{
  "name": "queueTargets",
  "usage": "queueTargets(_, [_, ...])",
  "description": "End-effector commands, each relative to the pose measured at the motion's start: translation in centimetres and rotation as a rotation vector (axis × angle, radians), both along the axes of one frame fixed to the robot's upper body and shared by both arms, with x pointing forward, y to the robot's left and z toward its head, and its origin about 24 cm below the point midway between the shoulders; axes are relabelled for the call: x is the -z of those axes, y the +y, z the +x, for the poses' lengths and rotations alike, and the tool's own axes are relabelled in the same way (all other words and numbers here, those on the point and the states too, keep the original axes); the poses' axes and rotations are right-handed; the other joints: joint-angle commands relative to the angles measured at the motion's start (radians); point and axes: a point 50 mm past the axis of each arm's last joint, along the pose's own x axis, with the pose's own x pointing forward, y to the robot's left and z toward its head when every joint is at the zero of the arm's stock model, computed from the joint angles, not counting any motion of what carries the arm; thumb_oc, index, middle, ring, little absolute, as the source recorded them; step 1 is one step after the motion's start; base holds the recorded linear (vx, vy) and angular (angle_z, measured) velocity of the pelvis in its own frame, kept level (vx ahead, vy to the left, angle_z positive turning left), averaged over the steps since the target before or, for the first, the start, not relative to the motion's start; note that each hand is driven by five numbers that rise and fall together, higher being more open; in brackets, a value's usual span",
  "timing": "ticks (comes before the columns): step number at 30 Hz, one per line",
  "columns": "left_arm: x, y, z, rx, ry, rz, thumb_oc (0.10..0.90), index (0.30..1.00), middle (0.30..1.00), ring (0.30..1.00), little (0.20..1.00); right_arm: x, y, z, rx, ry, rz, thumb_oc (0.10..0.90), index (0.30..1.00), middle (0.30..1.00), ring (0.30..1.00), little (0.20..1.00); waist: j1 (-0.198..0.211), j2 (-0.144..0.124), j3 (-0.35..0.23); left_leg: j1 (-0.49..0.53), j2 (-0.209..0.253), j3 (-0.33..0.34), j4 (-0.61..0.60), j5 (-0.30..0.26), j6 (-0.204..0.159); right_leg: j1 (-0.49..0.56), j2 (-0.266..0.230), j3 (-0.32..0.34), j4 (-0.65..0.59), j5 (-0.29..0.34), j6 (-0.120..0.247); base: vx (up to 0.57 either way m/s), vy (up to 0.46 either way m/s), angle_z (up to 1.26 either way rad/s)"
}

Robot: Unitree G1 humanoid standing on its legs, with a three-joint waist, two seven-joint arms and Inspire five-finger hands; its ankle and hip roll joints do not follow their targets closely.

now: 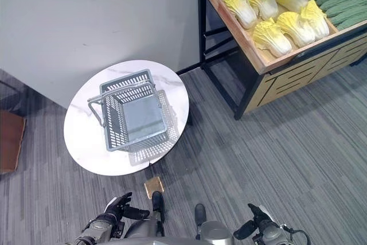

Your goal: Get the vegetables into the basket

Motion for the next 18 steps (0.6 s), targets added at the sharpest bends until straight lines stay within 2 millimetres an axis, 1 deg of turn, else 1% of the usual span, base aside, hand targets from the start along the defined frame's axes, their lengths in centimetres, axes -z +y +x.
queueTargets(1, [-0.2, 2.6, -1.1, 0.053, 0.03, 0.1, 0.9, 1.0, 1.0, 1.0, 1.0, 0.3, 1.3, 0.3, -0.046, -0.007, 0.035, 0.9, 1.0, 1.0, 1.0, 1.0, 0.032, -0.056, -0.023, -0.034, -0.031, 0.036, 0.087, -0.105, 0.028, -0.068, -0.198, 0.114, 0.173, 0.082, 0.187, 0.1, 0.277, -0.29])
queueTargets(2, [-0.3, 2.8, -1.1, 0.052, 0.029, 0.104, 0.9, 1.0, 1.0, 1.0, 1.0, 0.3, 1.5, 0.5, -0.046, -0.012, 0.041, 0.9, 1.0, 1.0, 1.0, 1.0, 0.032, -0.061, -0.024, -0.032, -0.037, 0.042, 0.082, -0.109, 0.033, -0.075, -0.203, 0.119, 0.176, 0.105, 0.192, 0.03, 0.12, -0.25])
queueTargets(3, [-0.3, 2.8, -1.1, 0.052, 0.029, 0.104, 0.9, 1.0, 1.0, 1.0, 1.0, 0.3, 1.5, 0.5, -0.046, -0.012, 0.041, 0.9, 1.0, 1.0, 1.0, 1.0, 0.033, -0.061, -0.024, -0.032, -0.037, 0.043, 0.082, -0.109, 0.033, -0.075, -0.203, 0.12, 0.176, 0.105, 0.192, 0.04, 0.152, -0.2])
queueTargets(5, [-0.4, 3.2, -1.1, 0.051, 0.026, 0.113, 0.9, 1.0, 1.0, 1.0, 1.0, 0.3, 1.9, 0.8, -0.054, -0.018, 0.047, 0.9, 1.0, 1.0, 1.0, 1.0, 0.035, -0.072, -0.027, -0.022, -0.053, 0.053, 0.061, -0.116, 0.044, -0.089, -0.215, 0.129, 0.178, 0.159, 0.207, 0.05, 0.153, -0.06])
queueTargets(8, [-0.5, 3.5, -1.0, 0.056, 0.024, 0.121, 0.9, 1.0, 1.0, 1.0, 1.0, 0.3, 2.4, 1.5, -0.091, -0.032, 0.057, 0.9, 1.0, 1.0, 1.0, 1.0, 0.04, -0.081, -0.028, -0.01, -0.066, 0.057, 0.042, -0.123, 0.054, -0.104, -0.221, 0.137, 0.187, 0.213, 0.219, 0.04, 0.144, 0.13])
queueTargets(9, [-0.5, 3.6, -1.0, 0.056, 0.026, 0.123, 0.9, 1.0, 1.0, 1.0, 1.0, 0.3, 2.5, 1.5, -0.095, -0.033, 0.058, 0.9, 1.0, 1.0, 1.0, 1.0, 0.043, -0.082, -0.028, -0.005, -0.071, 0.055, 0.037, -0.126, 0.058, -0.106, -0.222, 0.139, 0.194, 0.222, 0.221, 0.04, 0.179, 0.1])
queueTargets(10, [-0.7, 3.9, -0.9, 0.058, 0.025, 0.132, 0.9, 1.0, 1.0, 1.0, 1.0, 0.2, 2.7, 2.0, -0.103, -0.046, 0.061, 0.9, 1.0, 1.0, 1.0, 1.0, 0.049, -0.083, -0.022, 0.009, -0.076, 0.054, 0.024, -0.129, 0.067, -0.12, -0.217, 0.125, 0.234, 0.226, 0.22, 0.02, 0.2, 0.07])
queueTargets(11, [-0.8, 4.2, -0.9, 0.053, 0.023, 0.139, 0.9, 1.0, 1.0, 1.0, 1.0, 0.1, 3.1, 2.5, -0.117, -0.06, 0.068, 0.9, 1.0, 1.0, 1.0, 1.0, 0.052, -0.078, -0.014, 0.025, -0.078, 0.049, 0.007, -0.128, 0.074, -0.138, -0.203, 0.111, 0.293, 0.226, 0.218, 0.0, 0.178, 0.02])
queueTargets(13, [-0.8, 4.5, -0.9, 0.044, 0.024, 0.145, 0.9, 1.0, 1.0, 1.0, 1.0, 0.0, 3.4, 3.0, -0.136, -0.073, 0.075, 0.9, 1.0, 1.0, 1.0, 1.0, 0.055, -0.072, -0.007, 0.042, -0.078, 0.05, -0.009, -0.126, 0.073, -0.157, -0.207, 0.073, 0.311, 0.226, 0.215, 0.0, 0.069, 0.06])
queueTargets(14, [-0.8, 4.5, -0.9, 0.044, 0.024, 0.145, 0.9, 1.0, 1.0, 1.0, 1.0, 0.0, 3.4, 3.0, -0.136, -0.073, 0.075, 0.9, 1.0, 1.0, 1.0, 1.0, 0.054, -0.072, -0.006, 0.042, -0.078, 0.049, -0.009, -0.126, 0.073, -0.156, -0.207, 0.072, 0.311, 0.225, 0.215, 0.01, 0.008, 0.1])
queueTargets(15, [-0.9, 4.6, -1.0, 0.042, 0.026, 0.147, 0.9, 1.0, 1.0, 1.0, 1.0, -0.1, 3.5, 3.1, -0.147, -0.076, 0.074, 0.9, 1.0, 1.0, 1.0, 1.0, 0.054, -0.069, -0.005, 0.049, -0.077, 0.045, -0.015, -0.124, 0.07, -0.164, -0.206, 0.064, 0.299, 0.214, 0.212, 0.02, -0.017, 0.07])
queueTargets(16, [-0.9, 4.6, -0.9, 0.038, 0.024, 0.145, 0.9, 1.0, 1.0, 1.0, 1.0, -0.1, 3.7, 3.3, -0.156, -0.083, 0.077, 0.9, 1.0, 1.0, 1.0, 1.0, 0.052, -0.064, -0.001, 0.053, -0.069, 0.038, -0.019, -0.118, 0.063, -0.178, -0.202, 0.059, 0.268, 0.175, 0.208, 0.02, -0.038, 0.07])
queueTargets(17, [-0.9, 4.6, -0.7, 0.038, 0.02, 0.147, 0.9, 1.0, 1.0, 1.0, 1.0, -0.1, 3.8, 3.5, -0.157, -0.087, 0.079, 0.9, 1.0, 1.0, 1.0, 1.0, 0.051, -0.061, 0.001, 0.051, -0.062, 0.032, -0.019, -0.117, 0.057, -0.193, -0.201, 0.062, 0.242, 0.149, 0.205, 0.02, -0.061, 0.1])
queueTargets(18, [-0.9, 4.6, -0.7, 0.038, 0.02, 0.149, 0.9, 1.0, 1.0, 1.0, 1.0, -0.1, 4.0, 3.7, -0.16, -0.09, 0.08, 0.9, 1.0, 1.0, 1.0, 1.0, 0.05, -0.061, 0.003, 0.053, -0.058, 0.027, -0.019, -0.117, 0.052, -0.201, -0.205, 0.064, 0.216, 0.138, 0.204, 0.01, -0.045, 0.14])
